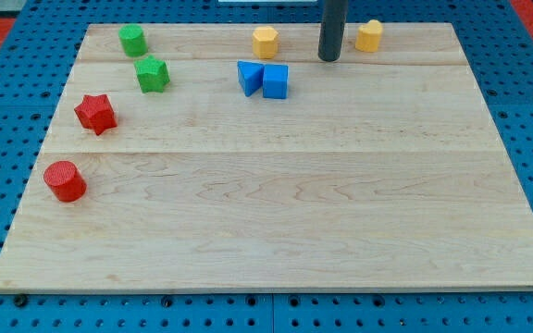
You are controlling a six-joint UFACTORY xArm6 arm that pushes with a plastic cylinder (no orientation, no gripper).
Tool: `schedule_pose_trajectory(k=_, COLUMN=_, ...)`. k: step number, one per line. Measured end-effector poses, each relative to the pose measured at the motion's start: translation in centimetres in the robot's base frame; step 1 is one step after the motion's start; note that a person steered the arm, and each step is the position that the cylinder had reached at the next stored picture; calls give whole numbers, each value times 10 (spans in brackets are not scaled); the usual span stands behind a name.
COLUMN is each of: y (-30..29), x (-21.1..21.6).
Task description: Keep blue blocks and green star in a horizontal line
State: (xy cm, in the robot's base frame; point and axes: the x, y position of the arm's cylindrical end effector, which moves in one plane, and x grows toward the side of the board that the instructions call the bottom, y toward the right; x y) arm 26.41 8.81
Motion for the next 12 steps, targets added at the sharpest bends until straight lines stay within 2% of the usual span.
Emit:
schedule_pose_trajectory(k=6, y=-63, x=2)
schedule_pose_trajectory(k=8, y=-92, x=36)
schedule_pose_trajectory(k=10, y=-92, x=37)
schedule_pose_trajectory(k=12, y=-121, x=37)
